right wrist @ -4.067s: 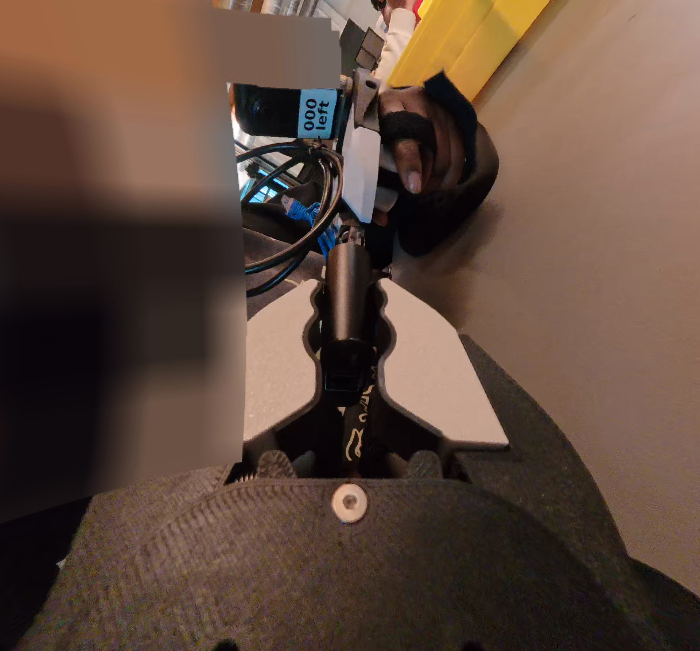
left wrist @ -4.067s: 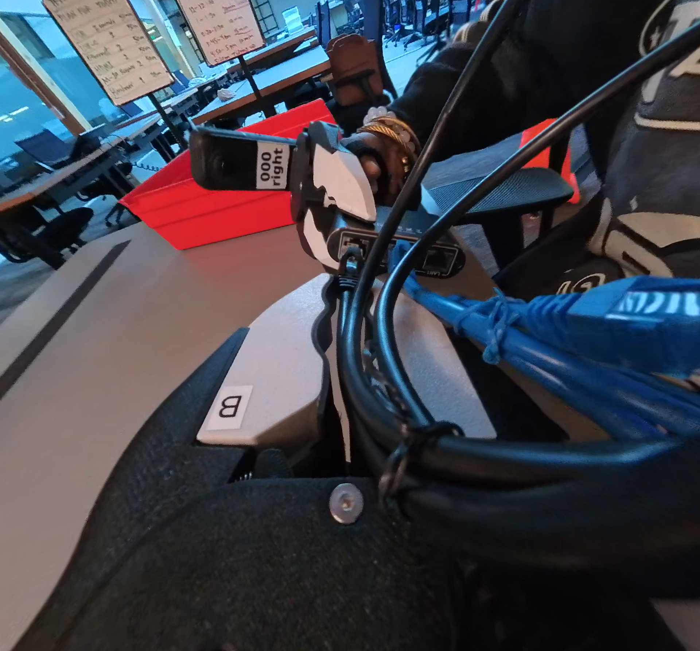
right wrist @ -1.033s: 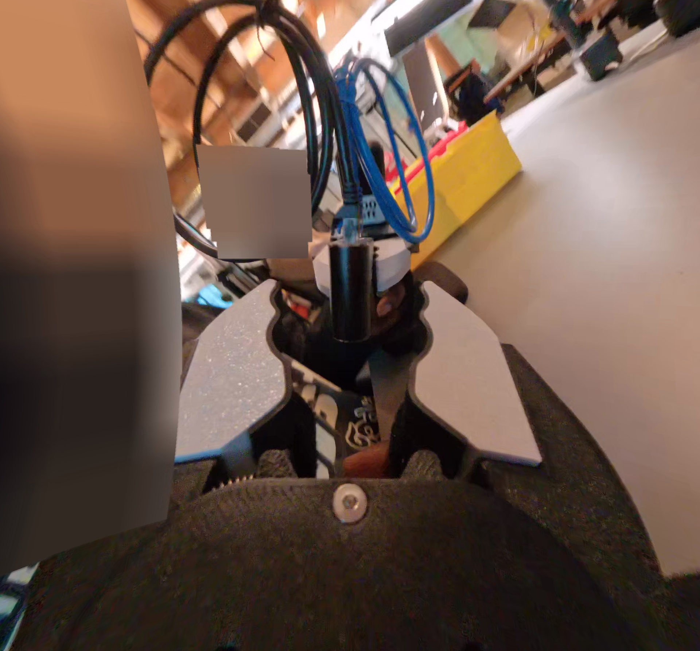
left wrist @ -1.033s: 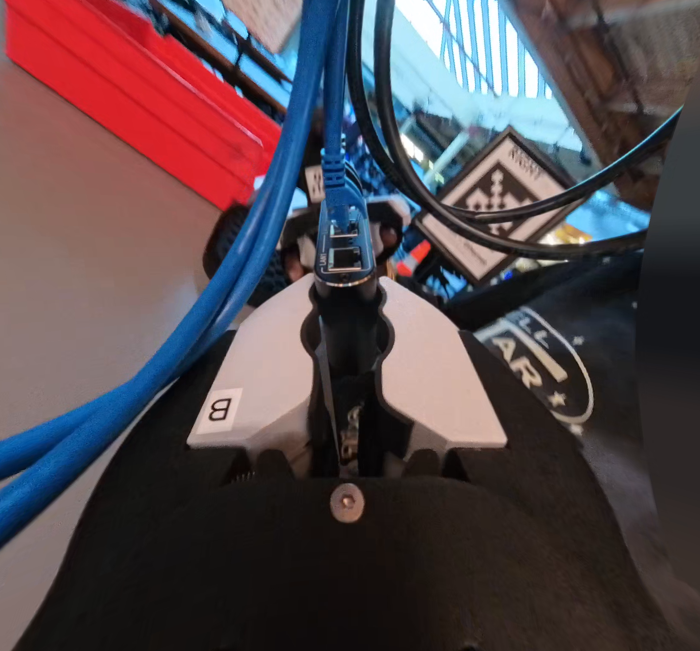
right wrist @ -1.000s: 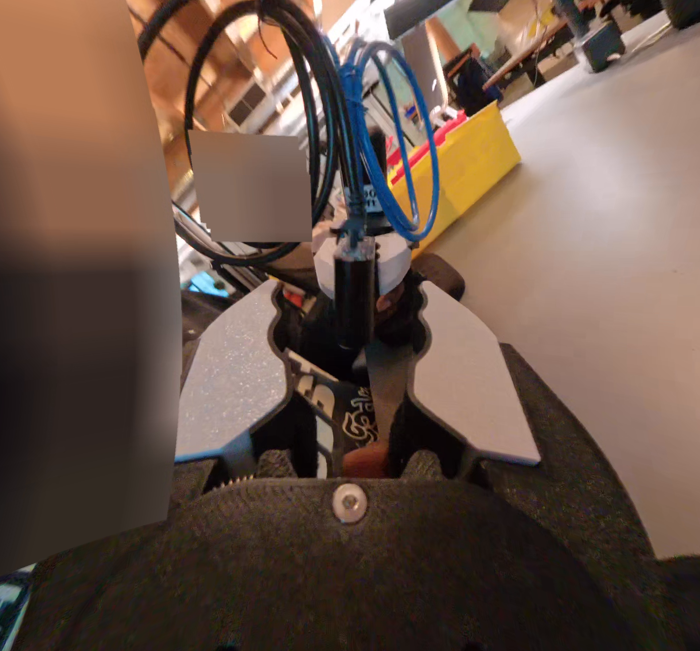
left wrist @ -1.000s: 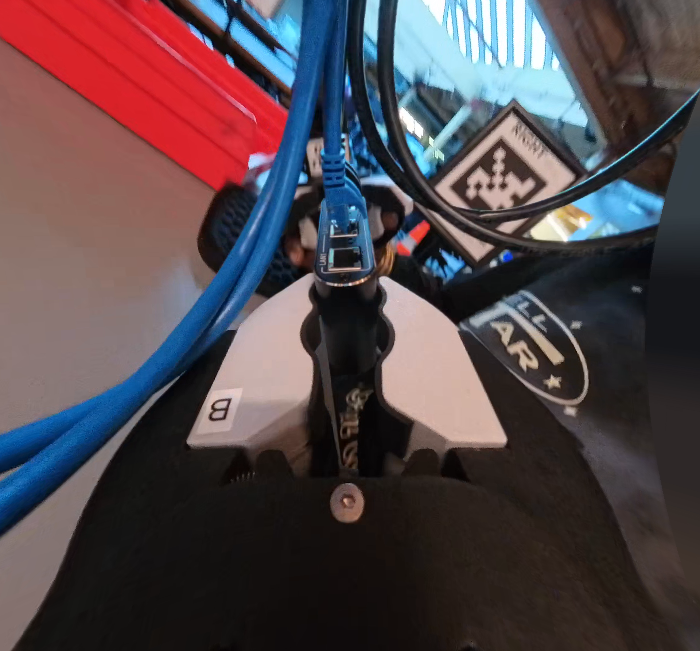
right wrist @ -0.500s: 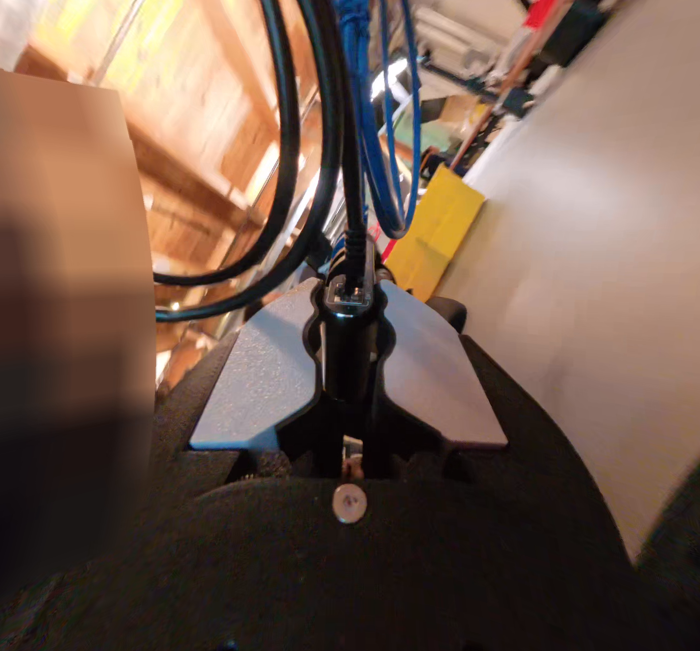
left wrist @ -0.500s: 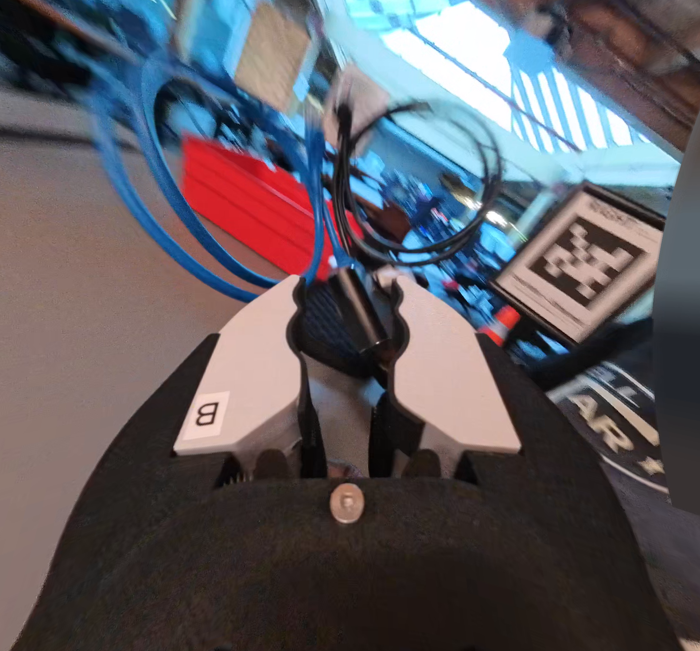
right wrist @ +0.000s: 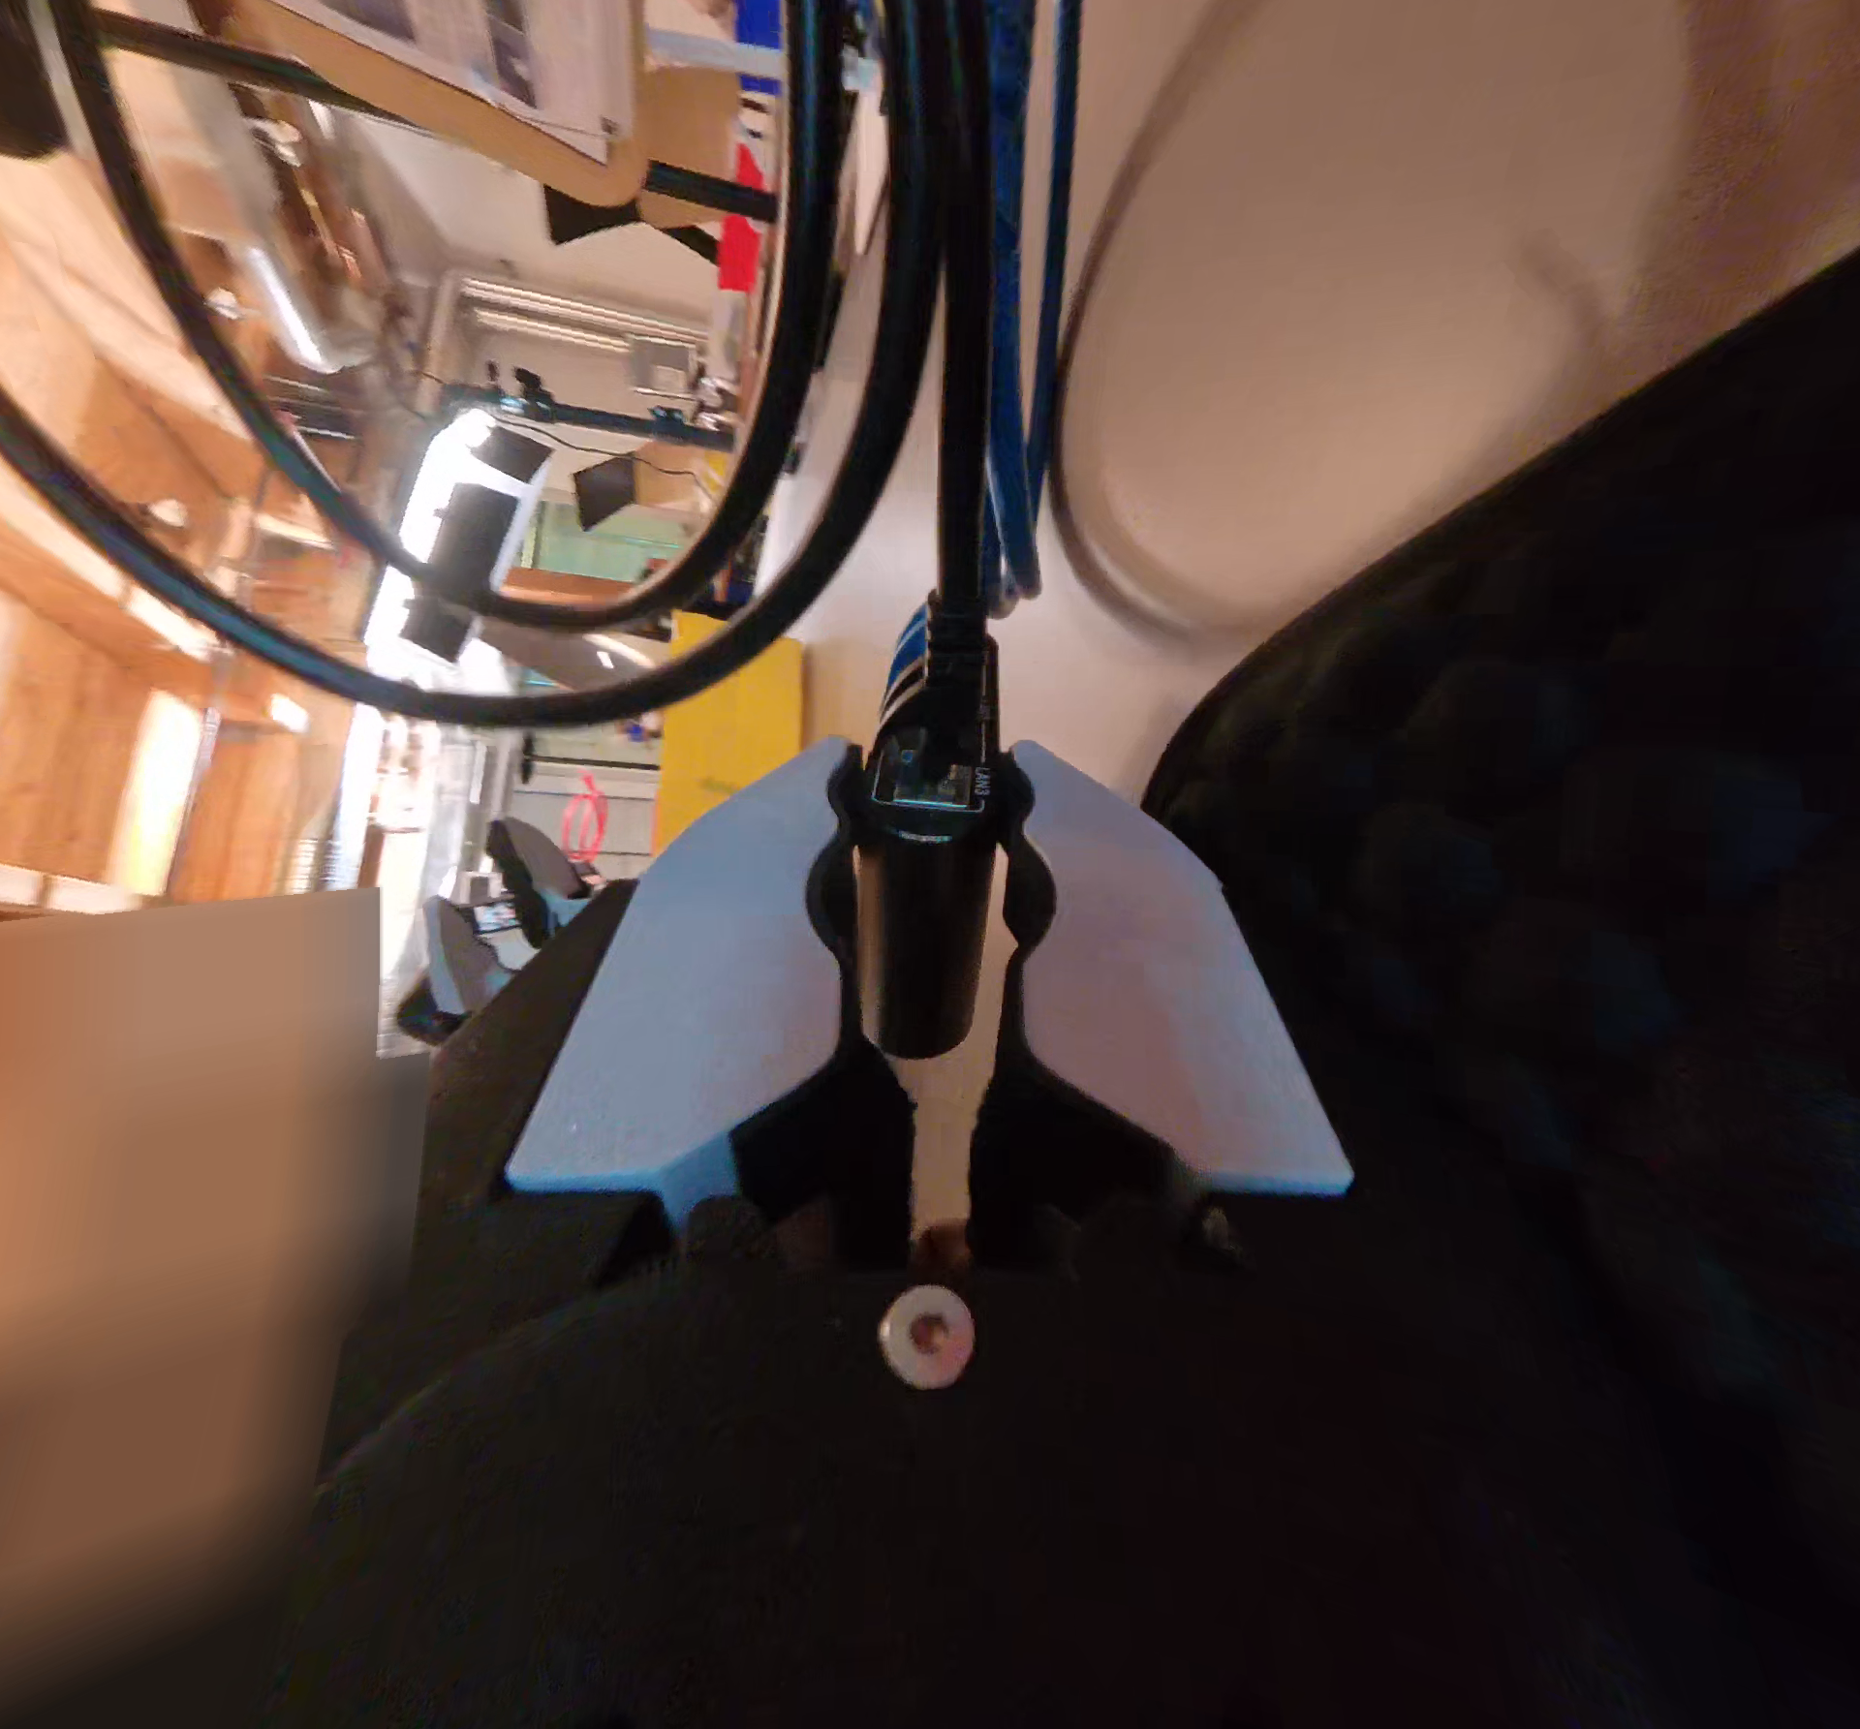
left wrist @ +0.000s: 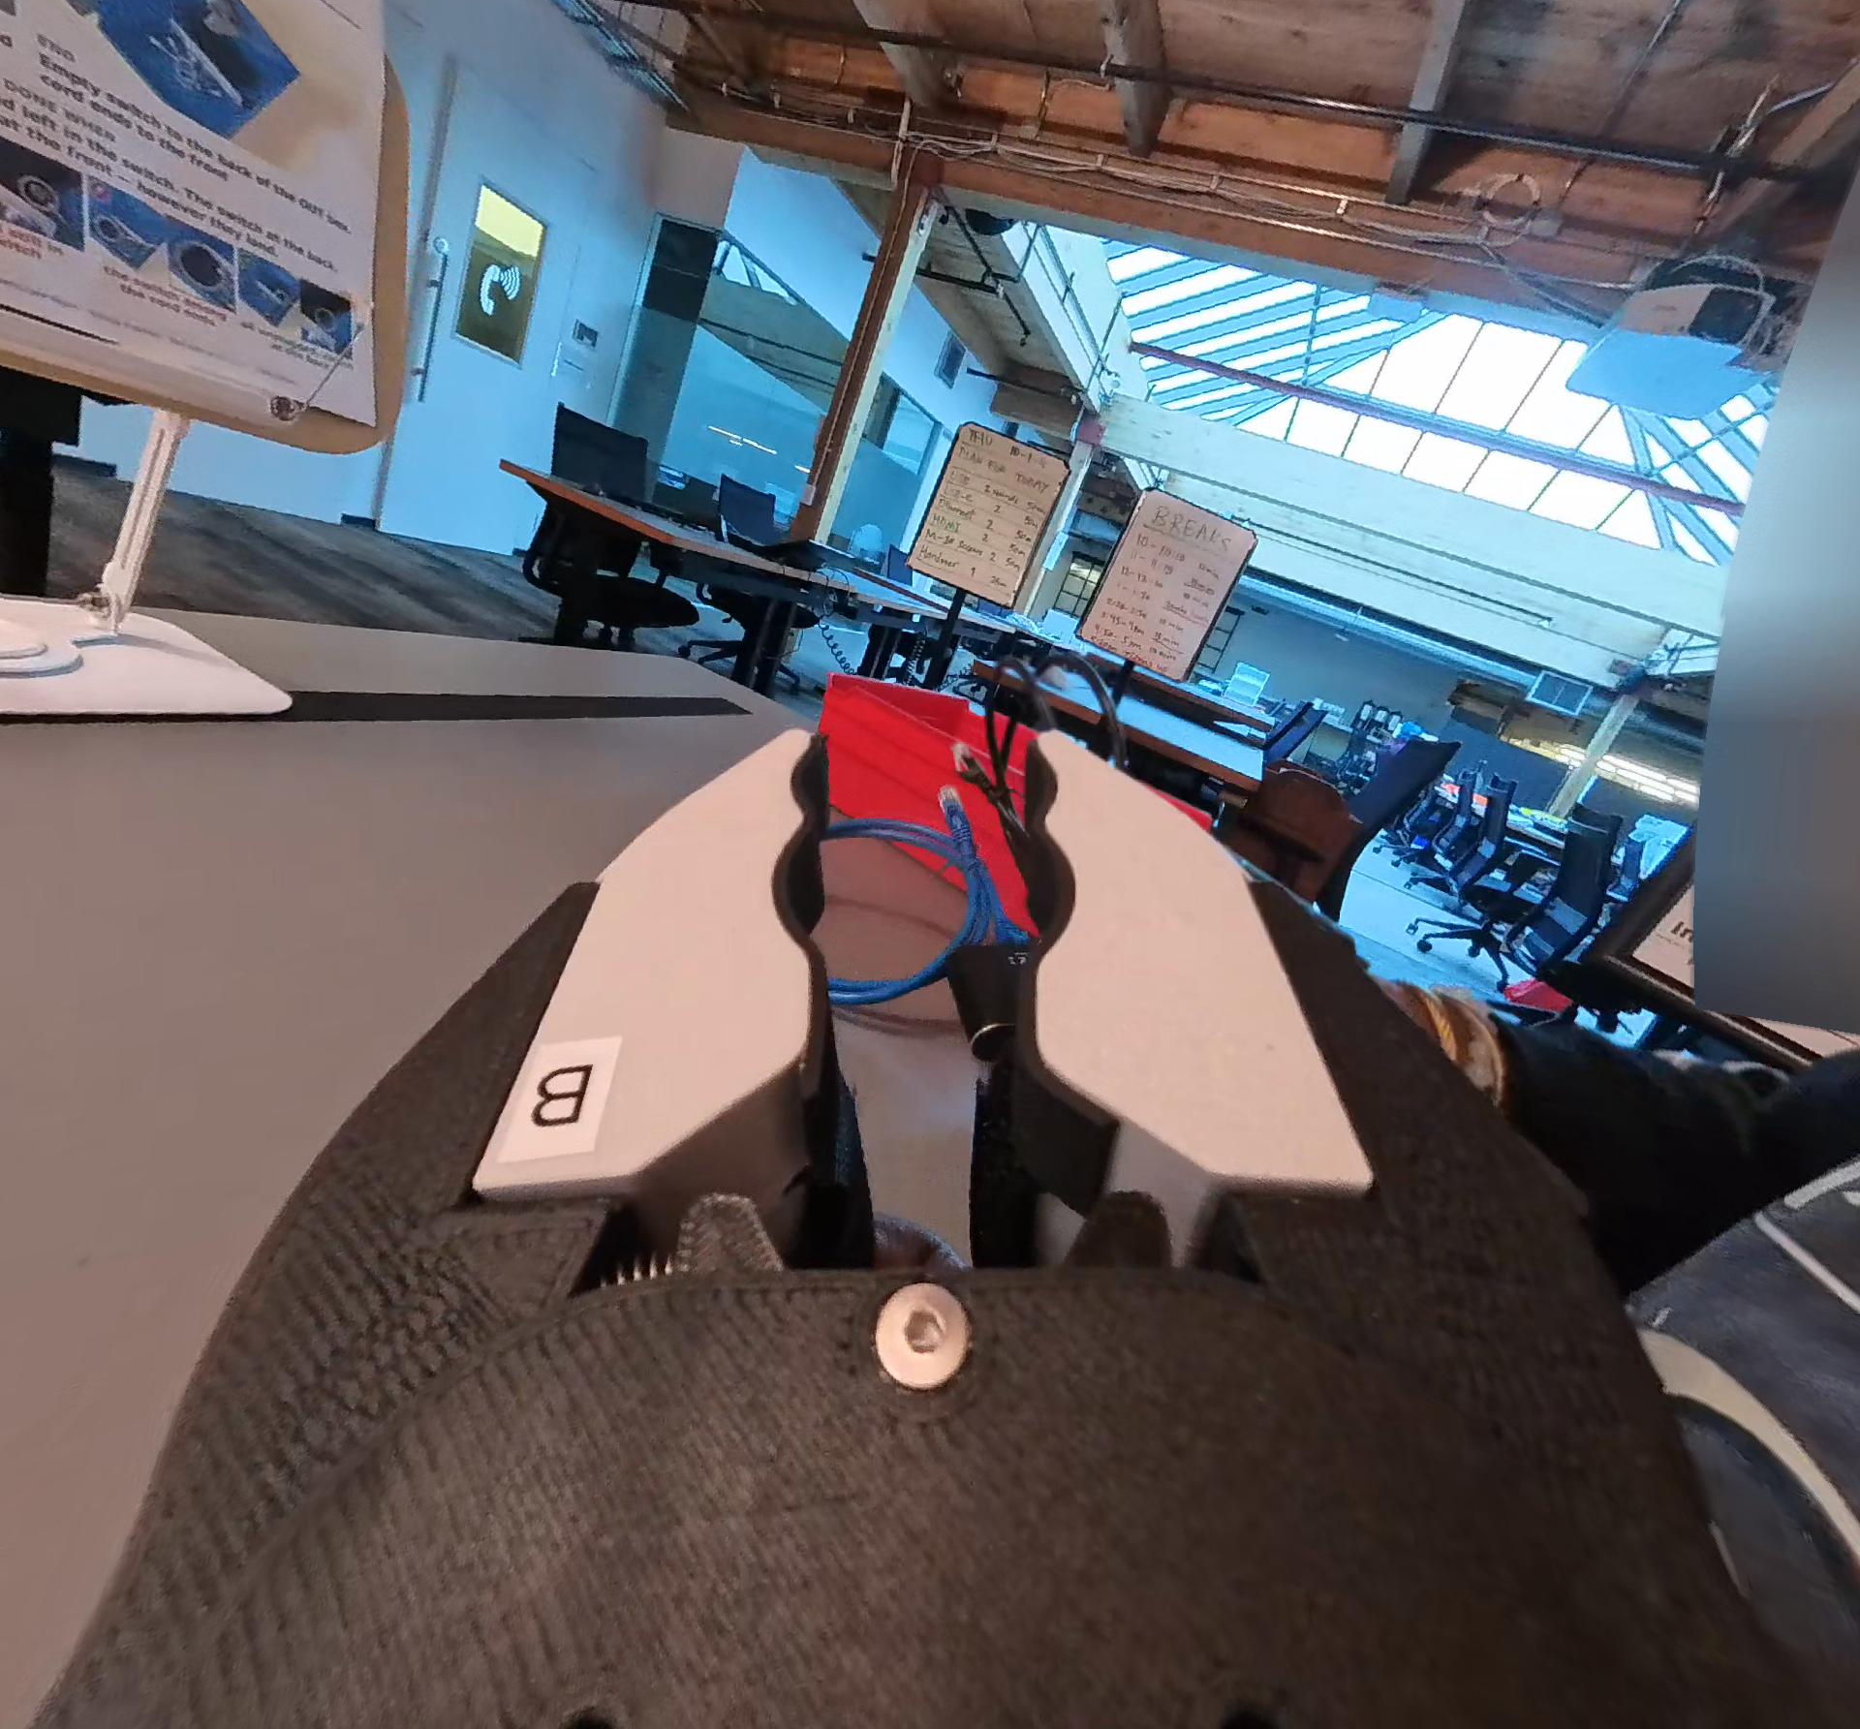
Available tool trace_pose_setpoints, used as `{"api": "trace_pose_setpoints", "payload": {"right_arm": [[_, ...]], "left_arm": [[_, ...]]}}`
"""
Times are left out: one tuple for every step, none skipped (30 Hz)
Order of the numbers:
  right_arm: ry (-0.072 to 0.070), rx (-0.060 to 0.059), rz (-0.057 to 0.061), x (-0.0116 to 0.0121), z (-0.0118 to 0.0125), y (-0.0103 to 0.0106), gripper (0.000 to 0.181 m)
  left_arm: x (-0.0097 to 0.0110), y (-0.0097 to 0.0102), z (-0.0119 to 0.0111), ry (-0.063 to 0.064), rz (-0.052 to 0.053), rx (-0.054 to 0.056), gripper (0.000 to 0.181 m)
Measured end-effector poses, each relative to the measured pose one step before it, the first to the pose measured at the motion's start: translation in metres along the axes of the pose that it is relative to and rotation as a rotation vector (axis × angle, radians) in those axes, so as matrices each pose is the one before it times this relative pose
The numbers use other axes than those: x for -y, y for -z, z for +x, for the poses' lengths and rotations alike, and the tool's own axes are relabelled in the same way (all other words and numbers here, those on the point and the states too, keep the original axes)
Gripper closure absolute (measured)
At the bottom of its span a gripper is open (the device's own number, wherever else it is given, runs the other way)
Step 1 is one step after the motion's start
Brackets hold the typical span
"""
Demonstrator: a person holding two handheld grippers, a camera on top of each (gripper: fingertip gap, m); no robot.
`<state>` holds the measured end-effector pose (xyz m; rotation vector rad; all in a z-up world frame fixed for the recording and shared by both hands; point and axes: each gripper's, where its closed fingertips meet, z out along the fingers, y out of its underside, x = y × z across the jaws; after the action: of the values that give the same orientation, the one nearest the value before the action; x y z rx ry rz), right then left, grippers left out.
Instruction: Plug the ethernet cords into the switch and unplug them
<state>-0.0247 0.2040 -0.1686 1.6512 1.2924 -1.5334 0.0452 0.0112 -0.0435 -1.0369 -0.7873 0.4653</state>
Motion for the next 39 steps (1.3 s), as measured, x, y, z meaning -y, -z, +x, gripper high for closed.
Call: {"api": "trace_pose_setpoints", "payload": {"right_arm": [[0.0172, -0.0255, -0.005, 0.0009, 0.00132, -0.00004, 0.156], [0.0143, -0.0205, -0.0015, 0.00084, 0.00108, 0.00017, 0.156], [0.0058, -0.0146, -0.0027, 0.00023, 0.00098, -0.00011, 0.156], [-0.005, -0.0107, -0.0015, -0.00007, 0.00124, -0.00003, 0.156], [-0.0095, -0.0036, -0.0007, -0.00025, 0.00079, -0.00006, 0.155], [-0.0067, -0.001, 0.001, -0.00034, 0.00043, 0.00005, 0.153], [0.0025, -0.0019, 0.0034, -0.00045, -0.00039, 0.00027, 0.151], [0.0081, -0.0054, 0.0019, -0.00076, -0.00076, 0.00036, 0.147], [0.0068, -0.0037, 0.0005, -0.00106, -0.00163, 0.00053, 0.141], [0.0049, -0.0004, 0.0015, -0.00079, -0.00212, 0.00096, 0.135], [0.0053, -0.0032, 0.0036, -0.00081, -0.0017, 0.00154, 0.133], [0.0092, -0.0029, 0.0044, -0.00111, -0.00157, 0.00221, 0.132], [0.0106, -0.0041, -0.0016, -0.00235, -0.00124, 0.00236, 0.128], [0.0081, -0.0029, -0.0085, -0.00375, -0.00113, 0.00241, 0.125], [0.0032, 0.0053, -0.0121, -0.0044, -0.00158, 0.00276, 0.126], [-0.0008, 0.0092, -0.0159, -0.00464, -0.00193, 0.00279, 0.126], [0.0066, 0.0083, -0.0183, -0.00466, -0.00173, 0.00299, 0.125], [0.0174, 0.0034, -0.0226, -0.00477, -0.00129, 0.00292, 0.124], [0.0213, -0.0013, -0.0246, -0.00454, -0.00102, 0.00312, 0.12], [0.0213, 0.0054, -0.0159, -0.00325, -0.00201, 0.00334, 0.122], [0.0192, 0.0154, -0.0104, -0.00208, -0.00343, 0.00332, 0.123], [0.0203, 0.0207, -0.027, -0.00334, -0.00388, 0.00242, 0.125], [0.0232, 0.0239, -0.0559, -0.00628, -0.00418, 0.00153, 0.128], [0.0346, 0.0368, -0.0679, -0.00732, -0.00583, 0.00121, 0.134], [0.057, 0.0508, -0.0551, -0.0051, -0.00793, 0.00163, 0.139], [0.0853, 0.045, -0.013, 0.00087, -0.00767, 0.00225, 0.142], [0.1172, 0.0442, 0.0415, 0.00803, -0.00838, 0.00324, 0.141], [0.1416, 0.0487, 0.0789, 0.01245, -0.0096, 0.00412, 0.136], [0.1517, 0.031, 0.0978, 0.01446, -0.00695, 0.00418, 0.128], [0.1486, 0.0016, 0.1112, 0.01621, -0.00217, 0.00362, 0.118], [0.1478, -0.0112, 0.123, 0.01723, 0.00073, 0.00267, 0.103], [0.1307, -0.0278, 0.1224, 0.01611, 0.00367, 0.00175, 0.088], [0.109, -0.0298, 0.1034, 0.01291, 0.00446, 0.00126, 0.079], [0.1018, -0.0222, 0.0711, 0.00787, 0.00414, 0.00096, 0.078], [0.0946, -0.0147, 0.0498, 0.00439, 0.00288, 0.00029, 0.074], [0.0819, -0.0028, 0.0367, 0.00219, 0.00071, -0.00023, 0.07], [0.0628, 0.0081, 0.0219, -0.0006, -0.00088, -0.00071, 0.07], [0.0369, 0.0122, 0.0117, -0.00251, -0.00151, -0.00104, 0.066], [0.0091, 0.0068, 0.0071, -0.00301, -0.00032, -0.00101, 0.065]], "left_arm": [[-0.00125, 0.00063, -0.00151, -0.0057, -0.0077, 0.0053, 0.145], [-0.00062, 0.00048, -0.00204, -0.0088, -0.0045, 0.0082, 0.145], [-0.00034, 0.00018, -0.00226, -0.0063, -0.0006, 0.009, 0.145], [-0.00067, -0.00015, -0.00196, 0.0007, 0.0018, 0.0045, 0.145], [-0.00171, -0.00035, -0.00115, 0.0084, 0.0006, -0.0036, 0.145], [-0.00284, -0.00063, -0.00086, 0.0124, -0.0032, -0.0071, 0.145], [-0.00378, -0.00052, -0.00134, 0.0105, -0.0062, -0.0049, 0.145], [-0.004, -0.00052, -0.00174, 0.0054, -0.0081, -0.0013, 0.145], [-0.00354, -0.00029, -0.00204, 0.0018, -0.008, 0.0028, 0.145], [-0.00287, -0.00021, -0.00171, -0.0002, -0.0075, 0.003, 0.145], [-0.00216, -0.00008, -0.00113, -0.0019, -0.0064, 0.0008, 0.145], [-0.00135, -0.00012, -0.00101, -0.0024, -0.0035, 0.0007, 0.145], [-0.00073, 0.00002, -0.00071, -0.0027, 0.0001, -0.0006, 0.145], [-0.00043, -0.00015, -0.00043, -0.0028, 0.0025, -0.0028, 0.145], [-0.00058, -0.00009, -0.00068, -0.0021, 0.0019, -0.003, 0.145], [-0.00072, -0.00008, -0.00051, -0.001, 0.0026, -0.0055, 0.145], [-0.00041, -0.00004, -0.00034, 0.0054, 0.0053, -0.0078, 0.145], [0.00065, 0.00028, 0.00099, 0.0114, 0.0121, -0.0157, 0.145], [0.00201, 0.00044, 0.00154, 0.016, 0.0173, -0.0164, 0.145], [0.00212, 0.00059, 0.00103, 0.0126, 0.0174, -0.0142, 0.145], [0.0013, 0.00051, -0.00045, 0.0125, 0.0123, -0.0059, 0.145], [0.00068, 0.00018, -0.00125, 0.0152, 0.0066, -0.0022, 0.145], [0.00099, -0.00055, -0.00082, 0.0139, 0.0058, -0.0074, 0.145], [0.00067, -0.00119, 0.00073, 0.0081, -0.0005, -0.0164, 0.145], [-0.00013, -0.00116, 0.00061, 0.0046, -0.0062, -0.0133, 0.145], [-0.00025, -0.00116, -0.00076, -0.0031, -0.0019, -0.0001, 0.145], [-0.00092, -0.00143, -0.00125, -0.0125, -0.0012, 0.0073, 0.145], [-0.00187, -0.00136, -0.00102, -0.0151, -0.0071, 0.009, 0.145], [-0.00211, -0.00134, 0.00011, -0.0128, -0.011, 0.0039, 0.145], [-0.00165, -0.00098, 0.00143, -0.0113, -0.0107, -0.0036, 0.145], [-0.00052, -0.00032, 0.00079, -0.007, -0.0038, -0.0009, 0.145], [0.00044, 0.00027, 0.00006, -0.0029, 0.0021, 0.0036, 0.145], [0.00117, 0.00067, 0.00022, -0.0004, 0.0068, 0.0001, 0.146], [0.00122, 0.0013, 0.00075, 0.0012, 0.0103, -0.0024, 0.147], [0.0017, 0.00194, -0.00005, -0.0011, 0.0161, 0.0063, 0.147], [0.00319, 0.00236, -0.00065, -0.0088, 0.0269, 0.0142, 0.146], [0.00463, 0.00197, -0.00009, -0.0213, 0.0334, 0.014, 0.146], [0.00353, 0.00145, 0.00036, -0.0336, 0.0225, 0.0107, 0.146], [0.00226, 0.00074, -0.00052, -0.0398, 0.0124, 0.0182, 0.145]]}}
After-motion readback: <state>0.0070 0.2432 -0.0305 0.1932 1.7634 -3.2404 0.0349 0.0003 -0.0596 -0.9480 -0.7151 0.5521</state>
